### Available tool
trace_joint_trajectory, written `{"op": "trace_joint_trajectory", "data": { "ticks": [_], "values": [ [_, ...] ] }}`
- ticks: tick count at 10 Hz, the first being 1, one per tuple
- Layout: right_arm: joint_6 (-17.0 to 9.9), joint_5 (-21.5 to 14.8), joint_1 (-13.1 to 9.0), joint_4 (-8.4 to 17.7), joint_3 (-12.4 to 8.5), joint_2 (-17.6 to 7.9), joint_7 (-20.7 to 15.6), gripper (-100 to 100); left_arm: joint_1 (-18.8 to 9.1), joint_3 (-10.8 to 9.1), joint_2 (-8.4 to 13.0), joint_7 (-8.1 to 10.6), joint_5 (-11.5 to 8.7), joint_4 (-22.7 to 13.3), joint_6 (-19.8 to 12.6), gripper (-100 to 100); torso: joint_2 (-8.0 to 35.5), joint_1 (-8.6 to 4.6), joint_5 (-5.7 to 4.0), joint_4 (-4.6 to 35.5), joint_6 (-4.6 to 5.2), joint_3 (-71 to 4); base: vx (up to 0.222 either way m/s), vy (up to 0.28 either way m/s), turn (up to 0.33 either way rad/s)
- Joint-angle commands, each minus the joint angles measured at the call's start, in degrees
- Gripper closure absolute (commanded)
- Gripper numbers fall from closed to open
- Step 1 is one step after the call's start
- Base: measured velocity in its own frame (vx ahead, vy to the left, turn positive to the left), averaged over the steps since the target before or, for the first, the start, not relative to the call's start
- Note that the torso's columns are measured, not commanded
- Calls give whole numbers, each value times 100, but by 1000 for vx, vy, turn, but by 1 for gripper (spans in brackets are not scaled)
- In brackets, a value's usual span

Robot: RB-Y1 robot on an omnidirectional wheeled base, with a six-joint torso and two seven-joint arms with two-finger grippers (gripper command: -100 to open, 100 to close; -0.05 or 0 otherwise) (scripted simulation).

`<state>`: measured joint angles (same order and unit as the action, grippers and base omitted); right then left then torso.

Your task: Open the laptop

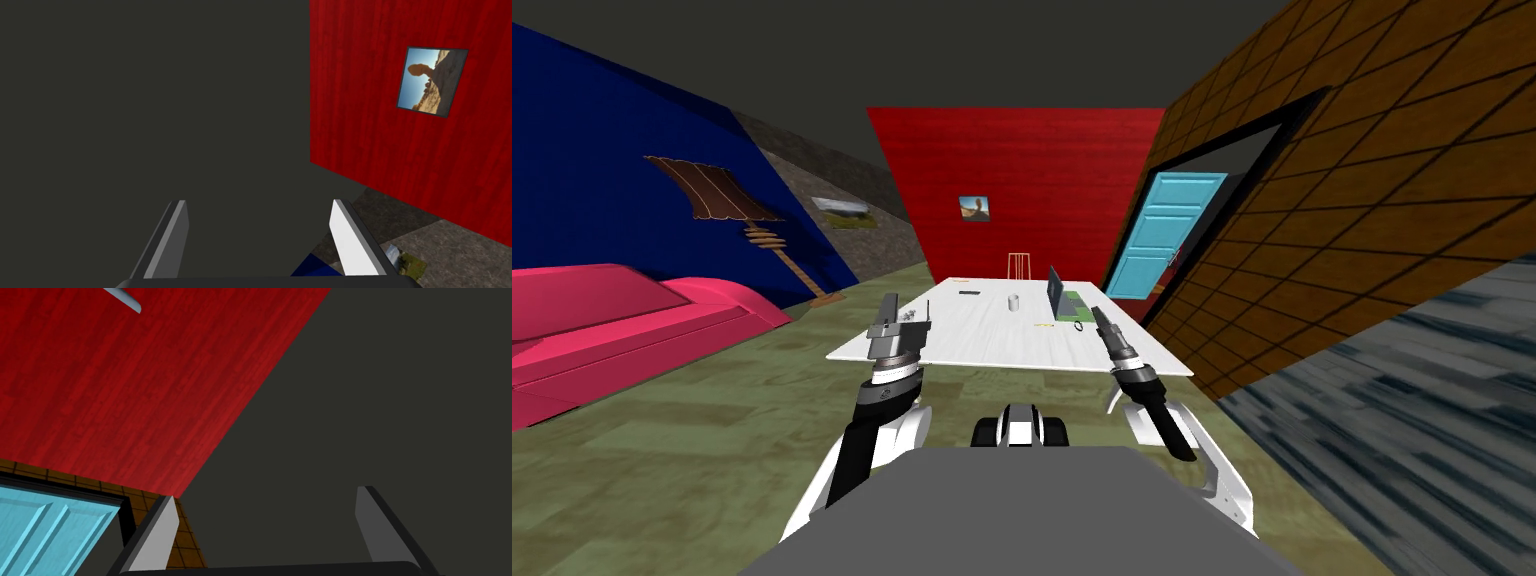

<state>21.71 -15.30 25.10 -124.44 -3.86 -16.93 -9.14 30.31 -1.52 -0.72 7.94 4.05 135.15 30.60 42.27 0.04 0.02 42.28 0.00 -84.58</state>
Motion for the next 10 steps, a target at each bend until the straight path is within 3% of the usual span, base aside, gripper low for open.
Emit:
{"op": "trace_joint_trajectory", "data": {
  "ticks": [1,7,8,10],
  "values": [
    [-104,-221,-105,310,-83,-269,-131,-100,1,-1,0,0,0,0,0,0,-2,-12,-3,-1,2,-1,-7,56,97],
    [-575,-1119,-272,1222,-349,-1304,-622,-100,0,0,0,0,0,0,0,0,-1,-1,0,0,0,0,-8,92,169],
    [-575,-1119,-272,1246,-349,-1304,-622,-100,0,0,0,0,0,0,0,0,1,-2,-1,0,1,1,-3,70,43],
    [-746,-1429,-337,1606,-441,-1675,-791,-100,0,-1,0,0,0,0,0,0,0,-15,-5,0,-2,1,-2,68,154]
  ]
}}
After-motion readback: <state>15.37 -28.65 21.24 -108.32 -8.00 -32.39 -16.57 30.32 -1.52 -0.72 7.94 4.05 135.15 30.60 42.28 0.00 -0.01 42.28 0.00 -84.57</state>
